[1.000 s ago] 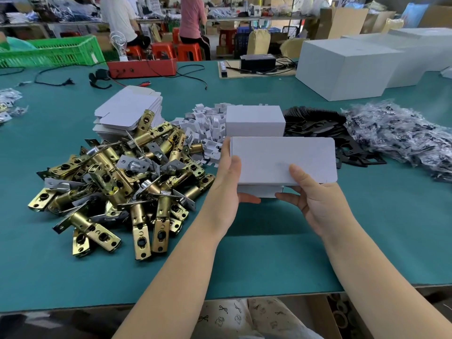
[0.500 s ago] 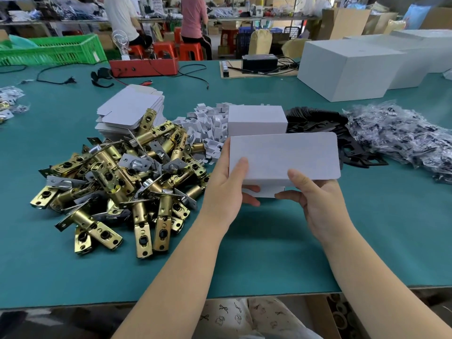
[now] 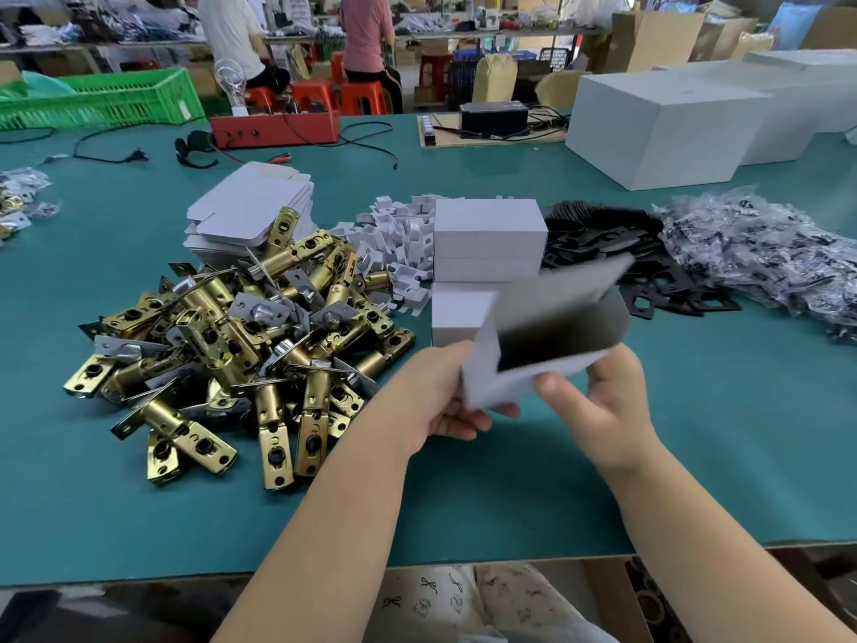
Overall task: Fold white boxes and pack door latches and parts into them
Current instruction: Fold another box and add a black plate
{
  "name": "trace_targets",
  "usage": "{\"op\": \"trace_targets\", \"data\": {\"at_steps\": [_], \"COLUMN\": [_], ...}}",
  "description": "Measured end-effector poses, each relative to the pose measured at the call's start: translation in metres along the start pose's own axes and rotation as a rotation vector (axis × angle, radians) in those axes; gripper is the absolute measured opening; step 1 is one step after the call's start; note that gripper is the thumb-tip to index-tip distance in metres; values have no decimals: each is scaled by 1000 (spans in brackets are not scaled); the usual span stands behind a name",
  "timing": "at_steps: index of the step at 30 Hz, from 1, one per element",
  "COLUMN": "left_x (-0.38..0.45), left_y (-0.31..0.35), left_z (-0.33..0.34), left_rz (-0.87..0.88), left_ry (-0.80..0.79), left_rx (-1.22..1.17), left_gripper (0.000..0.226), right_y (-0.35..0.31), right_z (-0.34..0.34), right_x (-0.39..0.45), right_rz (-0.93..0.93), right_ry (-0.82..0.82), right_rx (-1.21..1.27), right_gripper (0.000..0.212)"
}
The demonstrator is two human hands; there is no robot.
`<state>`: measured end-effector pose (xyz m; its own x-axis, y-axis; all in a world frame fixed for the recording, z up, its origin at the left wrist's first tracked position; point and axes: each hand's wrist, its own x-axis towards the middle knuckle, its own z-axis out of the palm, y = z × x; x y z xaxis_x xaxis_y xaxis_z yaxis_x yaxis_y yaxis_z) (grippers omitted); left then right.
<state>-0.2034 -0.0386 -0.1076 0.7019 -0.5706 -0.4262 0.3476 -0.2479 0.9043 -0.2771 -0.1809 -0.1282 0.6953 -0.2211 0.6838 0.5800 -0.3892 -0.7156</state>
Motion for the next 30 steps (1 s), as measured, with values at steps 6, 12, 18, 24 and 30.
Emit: {"op": "trace_targets", "data": {"at_steps": [6, 12, 18, 24, 30], "left_x": [7, -1, -3, -6, -10], "left_y": [-4, -1, -1, 0, 0], "left_z": [-1, -4, -5, -3, -1], "left_rz": [197, 529, 605, 658, 656], "left_ry": [90, 82, 208, 333, 437], "left_rx": [22, -103, -53, -19, 6], "left_gripper": [32, 49, 65, 83, 63], "right_y": [-2, 1, 1, 7, 5], "right_z": [2, 2, 5, 5, 7], "right_x": [1, 3, 2, 0, -1], "right_rz": [125, 148, 159, 29, 126], "right_ry": [8, -35, -42, -74, -38], "right_rx": [-142, -123, -89, -298, -274], "right_gripper": [21, 19, 66, 91, 69]}}
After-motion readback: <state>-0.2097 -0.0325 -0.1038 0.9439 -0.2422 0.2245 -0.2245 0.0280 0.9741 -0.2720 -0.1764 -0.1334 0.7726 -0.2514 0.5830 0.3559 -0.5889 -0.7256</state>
